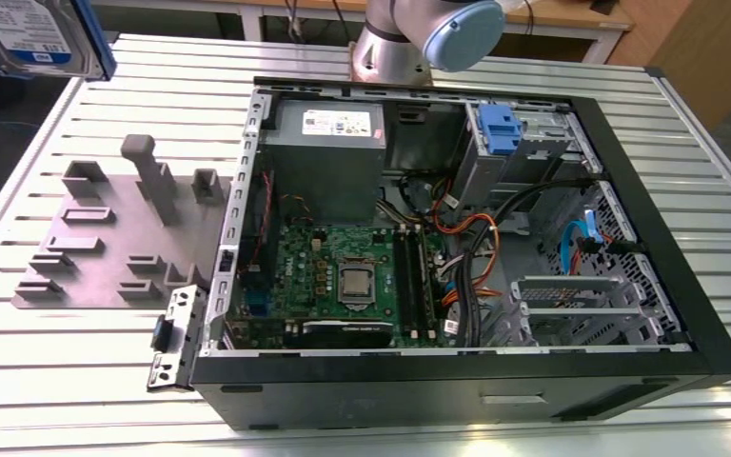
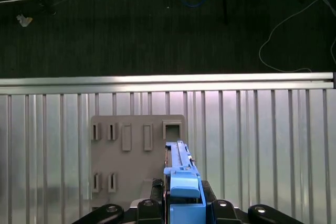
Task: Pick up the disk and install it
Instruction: 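Pick up the disk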
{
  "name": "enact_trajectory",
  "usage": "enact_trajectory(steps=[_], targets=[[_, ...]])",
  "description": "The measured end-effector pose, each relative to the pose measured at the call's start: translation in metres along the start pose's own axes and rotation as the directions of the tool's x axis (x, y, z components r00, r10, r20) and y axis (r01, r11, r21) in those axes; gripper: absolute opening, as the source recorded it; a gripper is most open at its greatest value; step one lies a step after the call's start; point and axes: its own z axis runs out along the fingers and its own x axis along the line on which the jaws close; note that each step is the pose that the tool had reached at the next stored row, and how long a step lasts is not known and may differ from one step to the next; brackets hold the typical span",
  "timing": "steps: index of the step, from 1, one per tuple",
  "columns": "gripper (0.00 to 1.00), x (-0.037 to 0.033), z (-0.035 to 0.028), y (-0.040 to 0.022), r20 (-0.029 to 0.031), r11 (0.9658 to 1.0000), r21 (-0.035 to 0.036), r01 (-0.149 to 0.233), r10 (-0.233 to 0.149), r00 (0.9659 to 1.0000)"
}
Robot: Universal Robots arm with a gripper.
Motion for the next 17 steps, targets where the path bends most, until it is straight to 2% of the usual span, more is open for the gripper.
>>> enact_trajectory(steps=[5,14,17], targets=[[0.37,-0.0001,-0.0088,0.0001,0.0000,1.0000,-0.0002,0.000,0.000,1.0000],[0.37,-0.0003,-0.0302,0.0003,0.0000,1.0000,-0.0001,0.000,0.000,1.0000],[0.37,-0.0003,-0.0315,0.0003,0.0000,1.0000,0.0000,0.000,0.000,1.0000]])
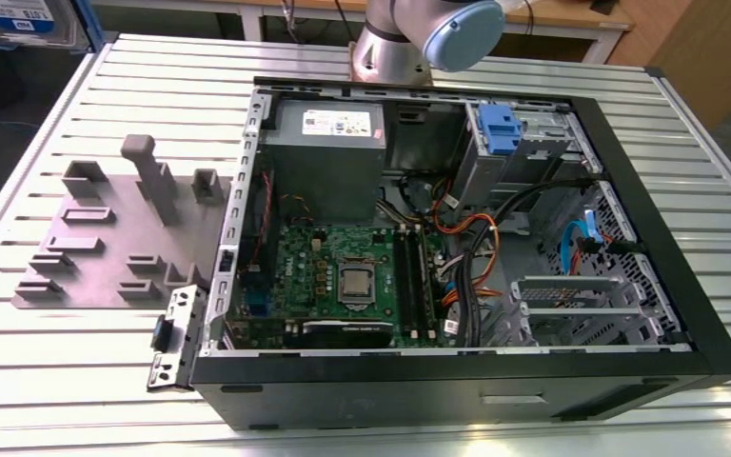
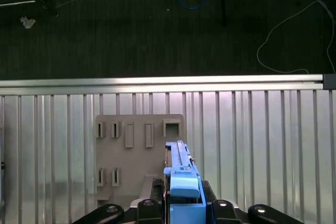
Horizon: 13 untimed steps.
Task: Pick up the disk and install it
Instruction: 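Pick up the disk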
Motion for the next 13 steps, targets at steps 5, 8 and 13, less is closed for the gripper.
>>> enact_trajectory(steps=[5,8,13], targets=[[0.37,0.0000,-0.0002,-0.0012,0.0000,1.0000,-0.0002,0.000,0.000,1.0000],[0.37,-0.0002,-0.0002,-0.0044,-0.0001,1.0000,-0.0001,0.000,0.000,1.0000],[0.37,0.0006,-0.0002,-0.0066,-0.0002,1.0000,-0.0003,0.000,0.000,1.0000]])
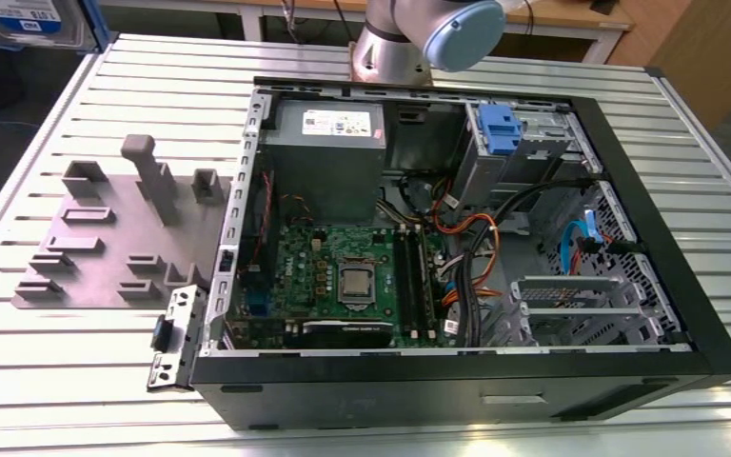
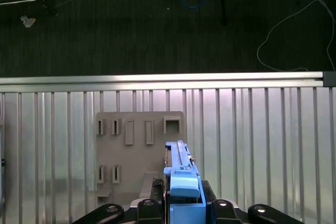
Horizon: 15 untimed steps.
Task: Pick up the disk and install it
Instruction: 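Pick up the disk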
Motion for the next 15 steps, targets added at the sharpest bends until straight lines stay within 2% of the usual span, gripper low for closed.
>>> enact_trajectory(steps=[7,15], targets=[[0.37,0.0087,-0.0001,-0.0003,-0.0001,1.0000,0.0001,0.000,0.000,1.0000],[0.37,0.0091,-0.0001,-0.0007,-0.0001,1.0000,0.0001,0.000,0.000,1.0000]])
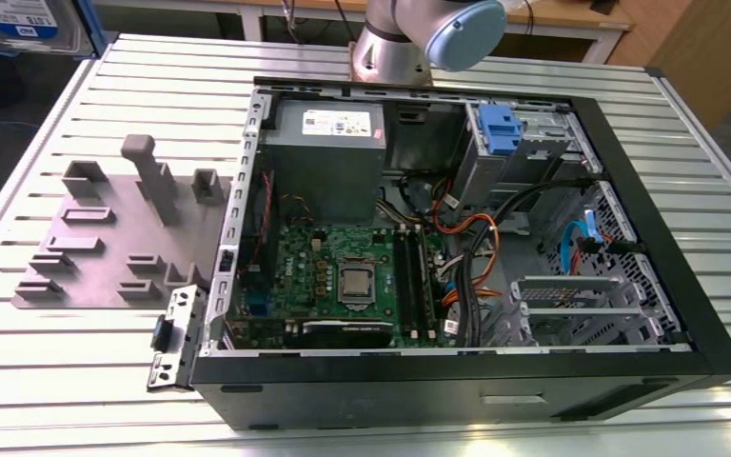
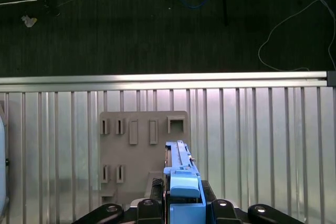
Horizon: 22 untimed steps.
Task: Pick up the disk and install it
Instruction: 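Pick up the disk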
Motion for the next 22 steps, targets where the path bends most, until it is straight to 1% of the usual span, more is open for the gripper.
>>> enact_trajectory(steps=[9,16,22], targets=[[0.37,-0.0001,-0.0001,-0.0018,-0.0001,1.0000,-0.0001,0.000,0.000,1.0000],[0.37,-0.0003,-0.0001,-0.0070,0.0000,1.0000,0.0000,0.000,0.000,1.0000],[0.37,-0.0004,-0.0001,-0.0103,0.0000,1.0000,-0.0001,0.000,0.000,1.0000]])
